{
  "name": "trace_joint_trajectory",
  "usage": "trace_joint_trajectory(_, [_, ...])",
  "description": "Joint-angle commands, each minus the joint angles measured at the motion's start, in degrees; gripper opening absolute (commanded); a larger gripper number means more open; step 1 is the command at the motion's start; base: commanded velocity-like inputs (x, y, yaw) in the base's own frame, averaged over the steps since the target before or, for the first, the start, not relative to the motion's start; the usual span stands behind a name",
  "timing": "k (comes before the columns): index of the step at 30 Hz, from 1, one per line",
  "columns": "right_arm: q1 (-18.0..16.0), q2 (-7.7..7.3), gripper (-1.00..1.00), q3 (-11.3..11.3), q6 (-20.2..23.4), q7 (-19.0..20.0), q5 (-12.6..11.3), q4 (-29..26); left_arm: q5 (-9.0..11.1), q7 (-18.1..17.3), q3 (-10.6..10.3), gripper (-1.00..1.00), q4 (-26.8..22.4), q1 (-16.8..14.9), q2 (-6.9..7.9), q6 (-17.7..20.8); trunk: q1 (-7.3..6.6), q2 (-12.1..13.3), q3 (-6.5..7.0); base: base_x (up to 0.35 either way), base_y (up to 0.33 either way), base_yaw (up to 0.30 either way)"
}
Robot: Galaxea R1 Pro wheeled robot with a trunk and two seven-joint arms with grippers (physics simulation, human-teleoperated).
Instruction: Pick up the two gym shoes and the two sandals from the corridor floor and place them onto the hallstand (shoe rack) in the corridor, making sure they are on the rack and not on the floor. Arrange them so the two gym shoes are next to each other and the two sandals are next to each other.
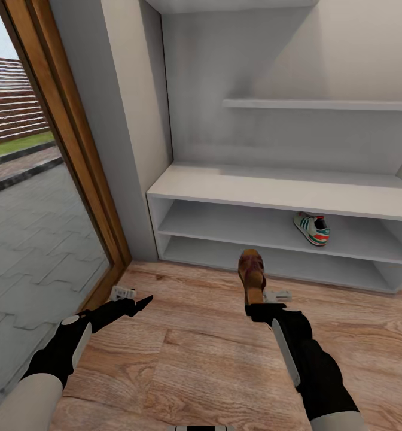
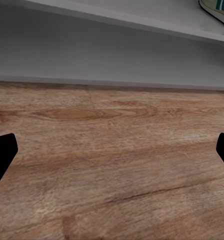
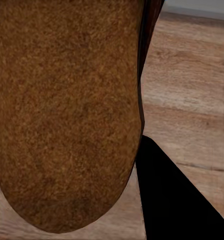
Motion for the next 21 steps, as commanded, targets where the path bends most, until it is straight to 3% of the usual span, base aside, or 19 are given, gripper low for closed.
trace_joint_trajectory(1, [-2.28,0.05,-1.0,0.08,0.74,-0.88,-0.44,1.55,-0.2,-0.4,0.25,1.0,-0.07,-0.03,-0.05,0.46,-0.01,-0.02,-0.06,0.0,0.0,0.0])
trace_joint_trajectory(4, [-6.83,0.13,-1.0,0.08,1.35,-1.21,-0.5,5.43,-0.2,-0.4,0.24,1.0,-0.07,-0.03,-0.06,0.46,-0.01,-0.02,-0.06,0.0,0.0,0.0])
trace_joint_trajectory(9, [-11.64,0.17,-1.0,0.06,2.1,-1.32,-0.56,8.01,-0.2,-0.4,0.23,1.0,-0.07,-0.03,-0.13,0.46,-0.01,-0.02,-0.06,0.0,0.0,0.0])
trace_joint_trajectory(21, [-12.75,0.11,-1.0,-0.17,2.82,-1.22,-0.59,9.03,-0.29,-0.4,0.24,1.0,-0.15,-0.03,-0.15,0.46,-0.01,-0.02,-0.06,0.0,0.0,0.0])
